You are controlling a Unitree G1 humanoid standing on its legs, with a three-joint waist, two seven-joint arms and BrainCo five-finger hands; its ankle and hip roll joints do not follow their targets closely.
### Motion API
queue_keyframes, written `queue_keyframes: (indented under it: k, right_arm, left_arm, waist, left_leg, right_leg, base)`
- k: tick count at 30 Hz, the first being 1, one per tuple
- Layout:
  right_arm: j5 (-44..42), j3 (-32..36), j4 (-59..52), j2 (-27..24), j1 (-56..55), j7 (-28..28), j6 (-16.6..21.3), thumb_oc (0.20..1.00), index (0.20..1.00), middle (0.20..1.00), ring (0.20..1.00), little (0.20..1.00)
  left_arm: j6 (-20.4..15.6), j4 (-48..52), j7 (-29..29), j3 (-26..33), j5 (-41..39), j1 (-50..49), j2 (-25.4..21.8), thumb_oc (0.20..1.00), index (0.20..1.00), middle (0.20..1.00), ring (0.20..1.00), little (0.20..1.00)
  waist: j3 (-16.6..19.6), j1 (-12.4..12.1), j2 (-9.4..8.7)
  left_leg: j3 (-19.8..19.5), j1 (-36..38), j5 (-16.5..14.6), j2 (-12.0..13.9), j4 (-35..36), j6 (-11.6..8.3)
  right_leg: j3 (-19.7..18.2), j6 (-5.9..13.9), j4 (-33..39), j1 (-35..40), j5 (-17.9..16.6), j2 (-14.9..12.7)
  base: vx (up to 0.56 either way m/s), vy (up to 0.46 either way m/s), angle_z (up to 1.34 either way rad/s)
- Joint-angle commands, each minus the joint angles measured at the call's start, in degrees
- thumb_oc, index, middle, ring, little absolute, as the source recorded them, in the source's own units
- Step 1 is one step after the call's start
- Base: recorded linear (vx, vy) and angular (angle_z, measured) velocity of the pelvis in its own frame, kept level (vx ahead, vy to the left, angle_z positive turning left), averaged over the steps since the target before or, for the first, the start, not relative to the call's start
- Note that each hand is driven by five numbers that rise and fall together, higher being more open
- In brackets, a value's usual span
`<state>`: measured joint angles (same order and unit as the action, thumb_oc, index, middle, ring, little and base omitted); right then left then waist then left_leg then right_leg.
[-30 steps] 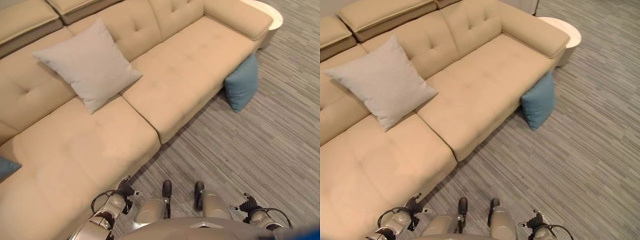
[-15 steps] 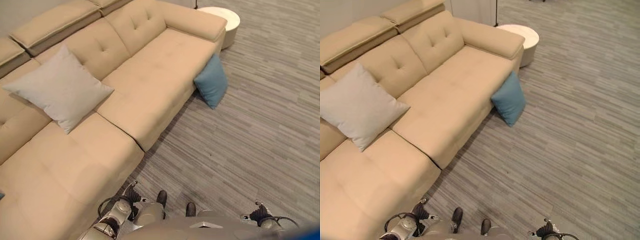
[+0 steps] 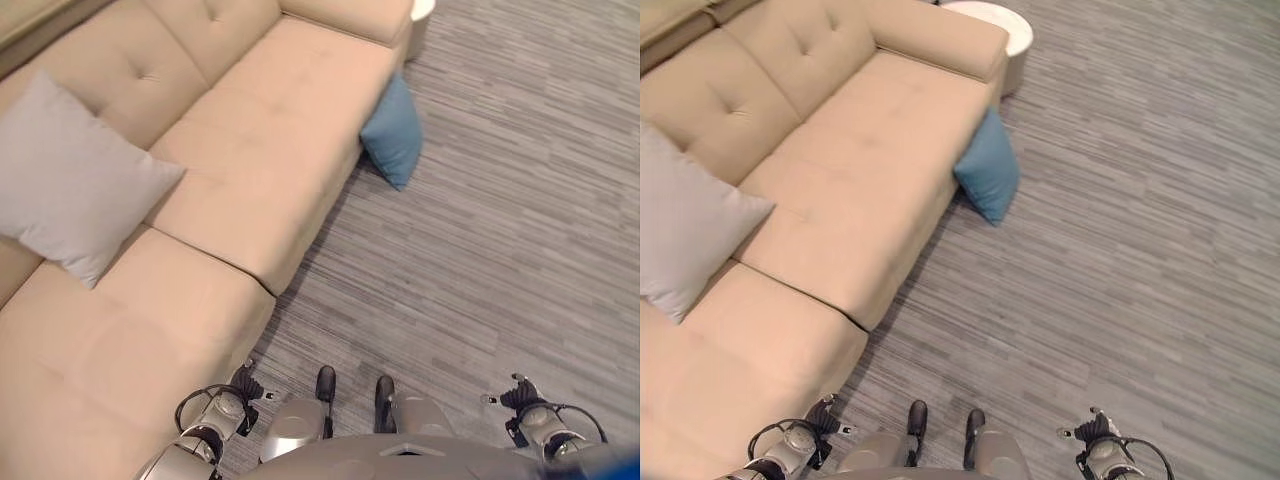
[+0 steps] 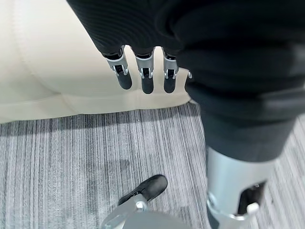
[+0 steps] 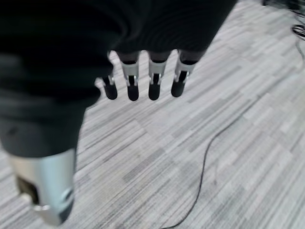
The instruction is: Pick up all the scattered cushions and arrange them neatly on the sofa.
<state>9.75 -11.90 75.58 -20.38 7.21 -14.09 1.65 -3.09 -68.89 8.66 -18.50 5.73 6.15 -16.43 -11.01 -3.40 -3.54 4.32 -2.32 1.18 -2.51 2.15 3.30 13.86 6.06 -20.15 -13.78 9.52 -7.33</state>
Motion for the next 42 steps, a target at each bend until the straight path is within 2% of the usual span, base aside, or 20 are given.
queue_keyframes:
  k: [1, 4, 8, 10, 12, 13, 14, 18, 19, 20, 23, 24, 28, 31, 33, 36, 37, 38, 41, 42]
  right_arm:
    - [0.10, -2.04, 0.42, -3.32, -1.44, -0.73, -0.19, 1.000, 1.000, 1.000, 1.000, 1.000]
    - [0.11, -1.58, 0.84, -3.93, -1.77, -0.37, -0.41, 1.000, 1.000, 1.000, 1.000, 1.000]
    - [-3.21, 0.83, 2.38, -4.40, -3.98, -0.42, 0.08, 1.000, 1.000, 1.000, 1.000, 1.000]
    - [-4.23, 1.04, 2.64, -4.42, -3.65, -1.09, -0.10, 1.000, 1.000, 1.000, 1.000, 1.000]
    - [-5.11, 1.20, 2.76, -4.26, -3.45, -1.08, -0.38, 1.000, 1.000, 1.000, 1.000, 1.000]
    - [-5.34, 1.46, 3.09, -4.50, -3.61, -1.44, -0.29, 1.000, 1.000, 1.000, 1.000, 1.000]
    - [-5.38, 1.78, 3.15, -4.79, -3.77, -1.47, -0.17, 1.000, 1.000, 1.000, 1.000, 1.000]
    - [-4.92, 1.52, 3.67, -5.66, -3.38, -1.62, -0.53, 1.000, 1.000, 1.000, 1.000, 1.000]
    - [-3.55, -2.78, 2.01, 0.06, -1.73, -4.77, 0.56, 1.000, 1.000, 1.000, 1.000, 1.000]
    - [-3.42, -4.23, 0.85, 1.99, -0.99, -3.94, -0.29, 1.000, 1.000, 1.000, 1.000, 1.000]
    - [-0.71, -3.01, 0.10, 5.33, -3.79, -5.32, -0.19, 1.000, 1.000, 1.000, 1.000, 1.000]
    - [0.09, -2.79, -0.31, 5.37, -3.79, -5.41, -0.42, 1.000, 1.000, 1.000, 1.000, 1.000]
    - [1.15, -3.31, -1.04, 4.88, -2.85, -4.84, -0.56, 1.000, 1.000, 1.000, 1.000, 1.000]
    - [1.61, -4.09, -1.69, 4.59, -2.29, -4.71, -0.27, 1.000, 1.000, 1.000, 1.000, 1.000]
    - [1.98, -4.51, -1.37, 4.17, -1.86, -4.43, -0.28, 1.000, 1.000, 1.000, 1.000, 1.000]
    - [2.32, -4.55, -1.04, 3.84, -1.57, -4.39, -0.73, 1.000, 1.000, 1.000, 1.000, 1.000]
    - [2.08, -4.06, -0.25, 3.58, -2.62, -4.14, -0.95, 1.000, 1.000, 1.000, 1.000, 1.000]
    - [-0.25, -2.77, 0.78, 3.94, -3.86, -3.72, -0.82, 1.000, 1.000, 1.000, 1.000, 1.000]
    - [-5.79, 0.53, 0.47, 4.53, -4.33, -4.18, 0.72, 1.000, 1.000, 1.000, 1.000, 1.000]
    - [-8.58, 2.01, -0.05, 4.49, -4.03, -4.40, 1.26, 1.000, 1.000, 1.000, 1.000, 1.000]
  left_arm:
    - [-1.05, -1.18, -0.51, 2.83, -0.08, -0.70, 1.42, 1.000, 1.000, 1.000, 1.000, 1.000]
    - [-1.36, -1.23, -0.63, 3.02, -0.37, -0.57, 1.40, 1.000, 1.000, 1.000, 1.000, 1.000]
    - [-1.24, -0.50, -0.98, 2.26, -1.20, 0.08, 2.80, 1.000, 1.000, 1.000, 1.000, 1.000]
    - [-1.17, 0.49, -1.25, 1.25, -1.90, 0.80, 3.83, 1.000, 1.000, 1.000, 1.000, 1.000]
    - [-1.27, 1.10, -1.24, 0.73, -2.40, 1.14, 4.18, 1.000, 1.000, 1.000, 1.000, 1.000]
    - [-1.24, 1.34, -1.36, 0.08, -2.90, 0.97, 4.75, 1.000, 1.000, 1.000, 1.000, 1.000]
    - [-1.23, 1.27, -1.46, -0.01, -2.97, 1.00, 4.86, 1.000, 1.000, 1.000, 1.000, 1.000]
    - [-1.62, 1.30, -1.90, -0.35, -3.13, 0.86, 4.76, 1.000, 1.000, 1.000, 1.000, 1.000]
    - [-1.31, 1.10, -0.86, -1.78, -2.50, -0.04, 5.12, 1.000, 1.000, 1.000, 1.000, 1.000]
    - [-1.50, 0.52, -0.74, -1.95, -2.37, -0.87, 5.70, 1.000, 1.000, 1.000, 1.000, 1.000]
    - [-1.35, -0.41, 0.22, -0.84, -1.69, -2.49, 7.27, 1.000, 1.000, 1.000, 1.000, 1.000]
    - [-1.25, 0.07, 0.71, -0.48, -1.94, -2.55, 6.84, 1.000, 1.000, 1.000, 1.000, 1.000]
    - [-1.10, 1.42, 1.30, -0.50, -2.14, -1.80, 5.89, 1.000, 1.000, 1.000, 1.000, 1.000]
    - [-1.25, 2.01, 1.74, -0.67, -2.56, -1.17, 5.20, 1.000, 1.000, 1.000, 1.000, 1.000]
    - [-1.38, 2.15, 1.62, -0.33, -2.85, -1.06, 5.11, 1.000, 1.000, 1.000, 1.000, 1.000]
    - [-1.67, 1.00, 1.57, 0.35, -2.83, -0.99, 5.35, 1.000, 1.000, 1.000, 1.000, 1.000]
    - [-1.97, 0.01, 1.34, 0.43, -2.39, -0.68, 5.19, 1.000, 1.000, 1.000, 1.000, 1.000]
    - [-1.93, -0.77, 1.45, 0.13, -2.02, -1.50, 6.38, 1.000, 1.000, 1.000, 1.000, 1.000]
    - [-1.90, -0.83, 1.35, 0.35, -3.22, -1.66, 7.32, 1.000, 1.000, 1.000, 1.000, 1.000]
    - [-2.01, -0.25, 0.98, 0.11, -4.02, -1.37, 7.69, 1.000, 1.000, 1.000, 1.000, 1.000]
  waist:
    - [2.30, -0.51, -0.90]
    - [2.09, -0.02, -0.76]
    - [4.22, 1.72, -0.84]
    - [3.72, 1.81, -0.94]
    - [3.33, 1.58, -0.73]
    - [3.46, 1.29, -0.76]
    - [3.55, 1.30, -0.66]
    - [2.74, -0.59, 0.61]
    - [2.42, -2.34, 1.01]
    - [2.78, -2.89, 1.48]
    - [5.03, -2.02, 1.87]
    - [5.86, -2.14, 1.80]
    - [4.73, -0.70, 2.78]
    - [4.03, 0.00, 3.99]
    - [4.16, 0.41, 4.20]
    - [3.63, 1.18, 3.86]
    - [3.75, 2.32, 3.59]
    - [5.19, 2.96, 3.33]
    - [5.88, 3.50, 3.71]
    - [5.28, 3.48, 3.24]
  left_leg:
    - [-4.47, -1.14, -9.42, 0.09, -6.89, -2.03]
    - [-4.27, 0.01, -10.26, 0.50, -7.10, -2.42]
    - [-4.26, 1.24, -12.40, 3.02, -12.05, -5.29]
    - [-4.80, -2.96, -9.77, 3.53, -22.13, -6.53]
    - [-6.19, -5.38, -7.80, 3.32, -25.89, -6.92]
    - [-6.06, -7.65, -9.84, 2.15, -22.60, -6.08]
    - [-5.57, -8.41, -9.53, 1.96, -20.67, -5.89]
    - [-5.40, -12.78, -2.44, -0.23, -12.63, -6.30]
    - [-6.47, -13.57, -1.94, -1.13, -12.78, -6.65]
    - [-6.86, -13.34, -1.90, -1.27, -11.92, -6.60]
    - [-6.66, -8.74, -3.79, -1.74, -9.57, -4.26]
    - [-5.43, -6.97, -5.76, -1.97, -9.71, -2.71]
    - [-5.54, -4.94, -7.57, -1.91, -9.56, -0.24]
    - [-6.16, -2.25, -9.08, -1.61, -8.91, 0.56]
    - [-6.73, 0.54, -10.59, -1.81, -8.00, 0.42]
    - [-7.14, 3.96, -12.00, -1.82, -6.52, -0.45]
    - [-8.51, 5.67, -12.54, -1.90, -5.36, -1.26]
    - [-8.92, 6.89, -13.56, -1.21, -6.03, -2.11]
    - [-8.43, 4.92, -11.24, 0.00, -12.37, -4.59]
    - [-7.31, 0.38, -7.53, 0.76, -21.24, -6.09]
  right_leg:
    - [1.22, 2.85, 13.76, 1.25, -12.15, -1.58]
    - [2.92, 3.22, 15.91, 0.28, -13.12, -2.32]
    - [1.53, 0.79, 19.21, 4.86, -12.39, 0.05]
    - [0.99, -0.77, 21.46, 8.16, -11.52, 1.13]
    - [0.78, -1.67, 22.29, 9.46, -10.65, 2.03]
    - [-0.23, -1.23, 23.20, 11.04, -9.64, 2.21]
    - [-0.39, -0.99, 23.37, 11.49, -9.44, 2.35]
    - [-2.21, -1.15, 23.28, 14.14, -7.48, 4.60]
    - [-2.88, -1.45, 22.83, 15.04, -6.61, 5.10]
    - [-3.80, -1.51, 22.03, 15.14, -5.70, 5.46]
    - [-6.47, -0.99, 18.53, 17.10, -3.01, 4.76]
    - [-7.03, 0.23, 12.86, 16.03, -2.46, 3.65]
    - [-7.42, 3.91, -3.05, 7.56, -7.75, 1.83]
    - [-5.48, 3.54, -8.39, 2.62, -8.88, 0.48]
    - [-3.18, 2.06, -1.67, 0.25, -7.50, -0.33]
    - [-1.32, 2.49, 10.65, -1.44, -10.96, -1.17]
    - [-3.55, 3.46, 15.81, -1.62, -12.72, -0.46]
    - [-4.65, 2.20, 17.34, 0.61, -13.71, 0.61]
    - [-4.92, 0.81, 19.49, 3.98, -12.75, 2.05]
    - [-4.84, -0.55, 20.86, 6.75, -11.89, 2.40]
  base:
    - [0.14, -0.130, -1.03]
    - [0.16, -0.152, -0.25]
    - [0.26, -0.334, 0.08]
    - [0.16, -0.303, 0.26]
    - [0.18, -0.174, 0.03]
    - [0.26, -0.107, -0.38]
    - [0.28, -0.080, -0.54]
    - [0.22, -0.029, -0.26]
    - [0.27, 0.028, -0.49]
    - [0.34, 0.103, -0.71]
    - [0.42, 0.176, -0.82]
    - [0.44, 0.199, -0.93]
    - [0.17, 0.100, -0.35]
    - [0.23, 0.044, 0.10]
    - [0.30, -0.078, -0.03]
    - [0.32, -0.186, -0.10]
    - [0.54, -0.403, 0.42]
    - [0.49, -0.407, 0.60]
    - [0.21, -0.270, 0.38]
    - [0.12, -0.264, -0.18]
